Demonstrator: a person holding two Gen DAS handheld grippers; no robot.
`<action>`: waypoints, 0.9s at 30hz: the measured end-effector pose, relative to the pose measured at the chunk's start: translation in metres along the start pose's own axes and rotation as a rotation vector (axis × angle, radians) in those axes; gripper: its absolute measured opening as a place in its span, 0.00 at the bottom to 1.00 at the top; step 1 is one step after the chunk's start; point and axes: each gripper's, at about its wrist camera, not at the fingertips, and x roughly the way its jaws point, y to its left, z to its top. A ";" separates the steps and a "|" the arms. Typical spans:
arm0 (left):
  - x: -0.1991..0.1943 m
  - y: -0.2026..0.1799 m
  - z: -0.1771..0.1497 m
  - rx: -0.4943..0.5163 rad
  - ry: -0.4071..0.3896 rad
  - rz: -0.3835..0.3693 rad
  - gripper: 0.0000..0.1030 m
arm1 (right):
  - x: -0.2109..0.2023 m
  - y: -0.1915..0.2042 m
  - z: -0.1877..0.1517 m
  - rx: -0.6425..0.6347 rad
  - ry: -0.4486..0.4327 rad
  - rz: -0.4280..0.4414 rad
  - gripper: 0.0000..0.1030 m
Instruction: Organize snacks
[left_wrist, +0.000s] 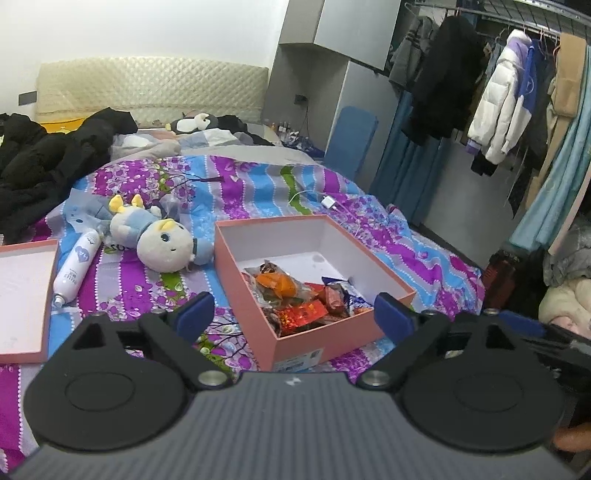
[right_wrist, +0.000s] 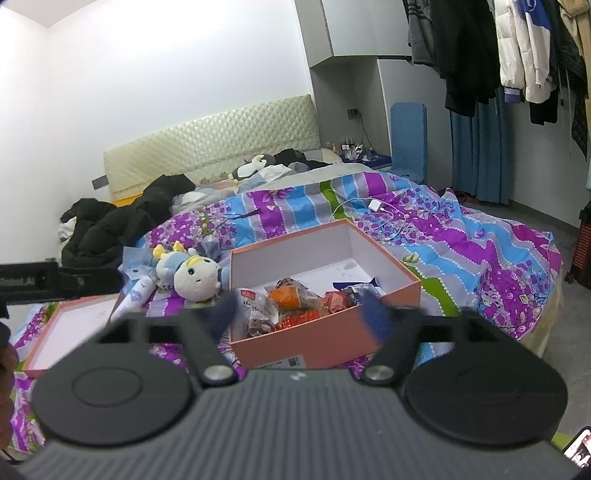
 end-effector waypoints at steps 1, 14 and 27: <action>0.000 0.001 0.000 0.003 0.003 0.002 0.93 | 0.000 0.000 0.000 0.002 -0.001 -0.004 0.95; 0.001 0.000 -0.001 0.021 0.007 0.022 0.96 | 0.005 -0.001 -0.001 0.000 0.024 -0.042 1.00; 0.001 -0.002 -0.002 0.021 0.019 0.030 0.96 | 0.006 -0.002 -0.001 -0.001 0.021 -0.045 1.00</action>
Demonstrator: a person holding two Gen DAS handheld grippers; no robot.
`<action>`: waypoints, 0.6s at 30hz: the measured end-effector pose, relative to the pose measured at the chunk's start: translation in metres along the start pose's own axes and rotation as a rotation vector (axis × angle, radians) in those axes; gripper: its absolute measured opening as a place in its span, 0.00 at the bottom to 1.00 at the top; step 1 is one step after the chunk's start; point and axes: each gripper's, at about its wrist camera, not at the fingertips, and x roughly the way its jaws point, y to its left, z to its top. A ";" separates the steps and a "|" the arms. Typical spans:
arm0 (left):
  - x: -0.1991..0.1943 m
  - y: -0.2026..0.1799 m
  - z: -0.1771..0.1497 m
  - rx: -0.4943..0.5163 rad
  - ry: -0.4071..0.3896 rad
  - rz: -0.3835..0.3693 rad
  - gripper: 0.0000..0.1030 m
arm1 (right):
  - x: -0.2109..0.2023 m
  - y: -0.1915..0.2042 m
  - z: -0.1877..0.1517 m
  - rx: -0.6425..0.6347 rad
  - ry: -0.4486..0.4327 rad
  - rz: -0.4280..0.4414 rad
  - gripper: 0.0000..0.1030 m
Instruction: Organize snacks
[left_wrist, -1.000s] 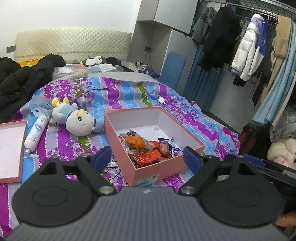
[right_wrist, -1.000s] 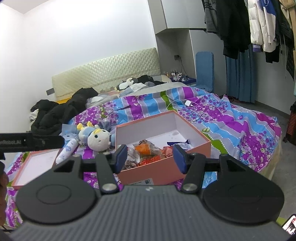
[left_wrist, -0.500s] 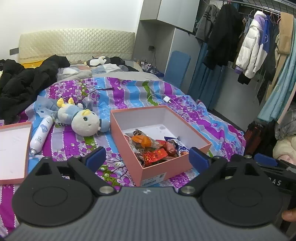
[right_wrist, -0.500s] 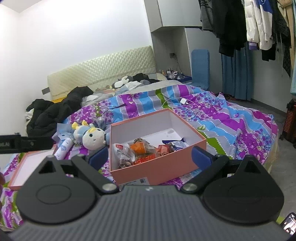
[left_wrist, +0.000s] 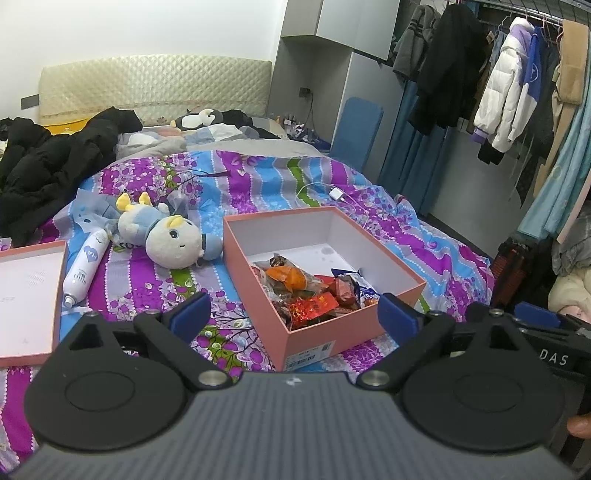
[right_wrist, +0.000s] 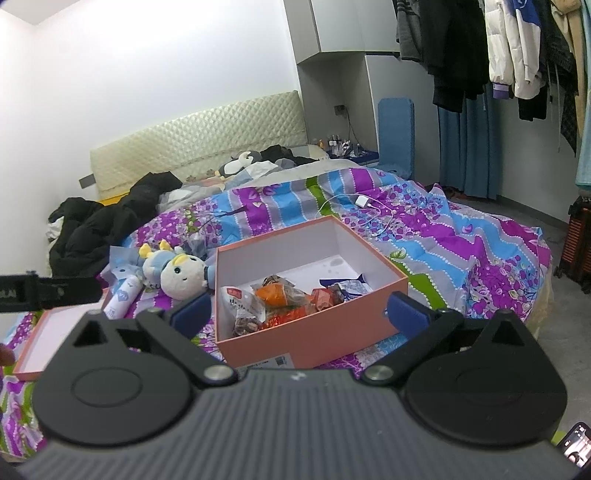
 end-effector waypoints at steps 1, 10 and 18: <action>0.000 0.000 0.000 -0.001 0.003 0.000 0.96 | 0.000 0.000 0.000 0.000 0.000 0.000 1.00; 0.002 -0.002 -0.001 0.000 0.008 0.003 0.96 | -0.001 0.001 0.000 0.002 -0.003 0.001 1.00; 0.002 -0.002 -0.002 0.000 0.006 -0.001 0.96 | 0.000 0.000 0.000 0.000 -0.004 0.002 1.00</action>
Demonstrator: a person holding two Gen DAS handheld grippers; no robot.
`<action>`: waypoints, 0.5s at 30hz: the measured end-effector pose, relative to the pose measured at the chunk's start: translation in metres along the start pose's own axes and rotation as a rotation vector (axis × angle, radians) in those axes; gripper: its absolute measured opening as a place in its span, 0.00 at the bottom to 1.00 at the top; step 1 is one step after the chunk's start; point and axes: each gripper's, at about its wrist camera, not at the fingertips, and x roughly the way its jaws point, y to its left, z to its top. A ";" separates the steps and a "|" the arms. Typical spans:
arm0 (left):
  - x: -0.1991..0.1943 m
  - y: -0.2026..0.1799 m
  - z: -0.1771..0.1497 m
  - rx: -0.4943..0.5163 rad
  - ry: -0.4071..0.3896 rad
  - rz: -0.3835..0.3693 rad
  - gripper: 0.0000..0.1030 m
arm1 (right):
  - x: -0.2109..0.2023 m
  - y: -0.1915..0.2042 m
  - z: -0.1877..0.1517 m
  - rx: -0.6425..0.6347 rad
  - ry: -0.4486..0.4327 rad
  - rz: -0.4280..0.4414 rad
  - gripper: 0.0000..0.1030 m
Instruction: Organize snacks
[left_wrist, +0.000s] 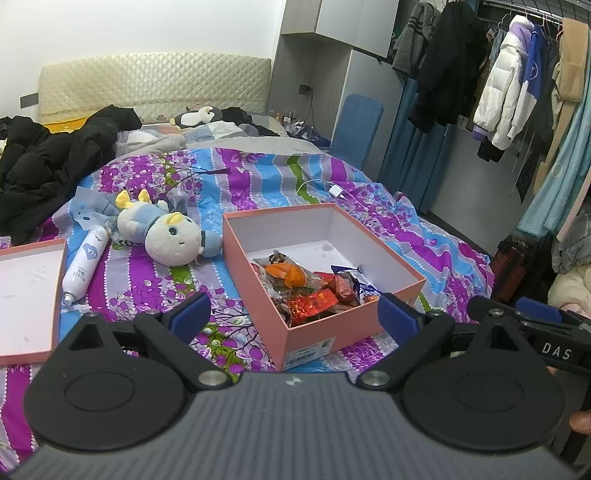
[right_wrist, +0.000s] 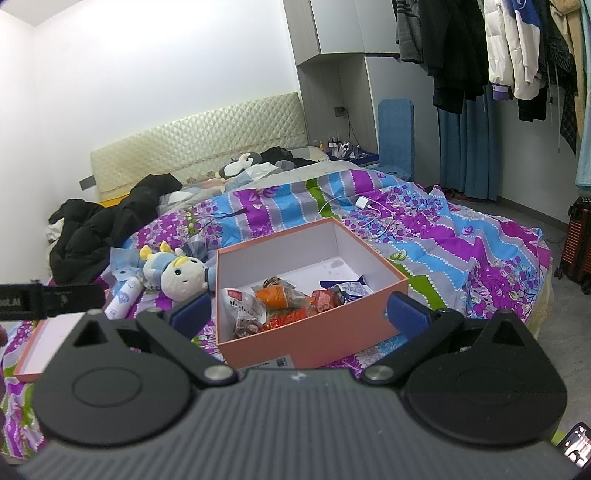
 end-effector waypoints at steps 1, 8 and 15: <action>0.000 0.000 0.000 0.001 0.000 -0.001 0.96 | 0.000 0.000 0.000 0.000 0.001 0.000 1.00; 0.000 0.000 -0.001 -0.002 -0.001 -0.003 0.96 | 0.000 0.000 0.000 0.001 0.000 0.001 1.00; -0.001 0.000 -0.001 -0.007 0.002 -0.007 0.96 | -0.001 0.002 0.003 0.006 0.000 0.004 1.00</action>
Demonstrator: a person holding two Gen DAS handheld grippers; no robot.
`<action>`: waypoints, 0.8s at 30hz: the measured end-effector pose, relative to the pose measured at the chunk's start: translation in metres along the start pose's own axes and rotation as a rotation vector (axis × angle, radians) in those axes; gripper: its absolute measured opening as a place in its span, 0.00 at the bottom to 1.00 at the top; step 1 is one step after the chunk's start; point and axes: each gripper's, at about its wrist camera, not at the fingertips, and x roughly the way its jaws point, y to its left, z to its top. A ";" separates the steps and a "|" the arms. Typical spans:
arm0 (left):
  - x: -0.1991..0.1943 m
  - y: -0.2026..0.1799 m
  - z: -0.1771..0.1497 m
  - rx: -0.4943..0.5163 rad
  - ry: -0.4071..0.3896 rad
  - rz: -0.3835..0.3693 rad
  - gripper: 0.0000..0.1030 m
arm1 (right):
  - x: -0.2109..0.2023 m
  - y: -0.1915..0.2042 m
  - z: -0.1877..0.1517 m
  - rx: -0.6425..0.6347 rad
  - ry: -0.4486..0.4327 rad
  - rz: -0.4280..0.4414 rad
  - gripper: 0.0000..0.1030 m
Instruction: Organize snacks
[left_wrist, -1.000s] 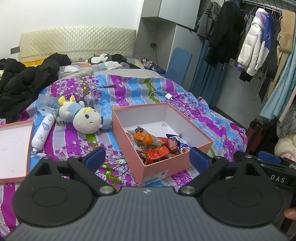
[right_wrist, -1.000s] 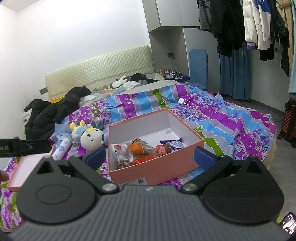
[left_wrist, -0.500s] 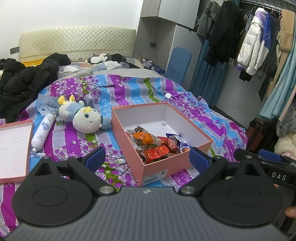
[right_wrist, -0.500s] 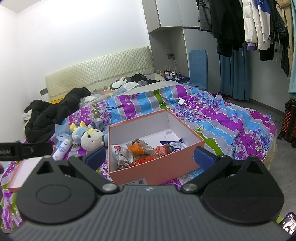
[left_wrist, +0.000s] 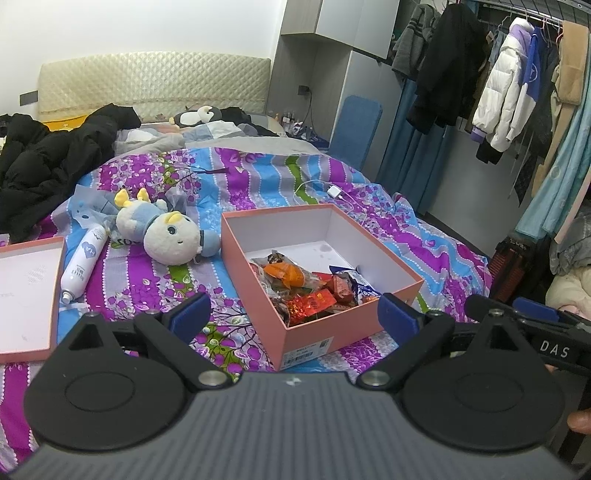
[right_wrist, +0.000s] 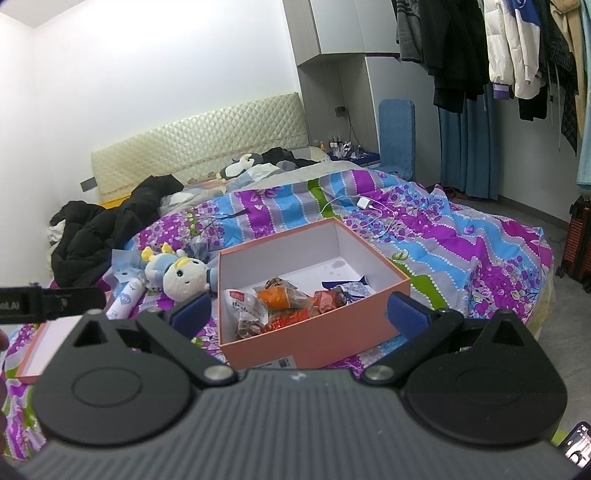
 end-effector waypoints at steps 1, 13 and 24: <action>0.000 0.000 0.000 0.003 0.000 0.000 0.96 | 0.000 0.001 0.000 0.000 0.002 0.002 1.00; -0.001 0.000 -0.002 -0.001 0.001 0.002 0.96 | 0.000 -0.001 0.001 0.001 0.002 0.002 1.00; -0.001 0.000 -0.003 -0.008 0.001 0.003 0.96 | 0.000 -0.001 0.001 0.001 0.001 0.002 1.00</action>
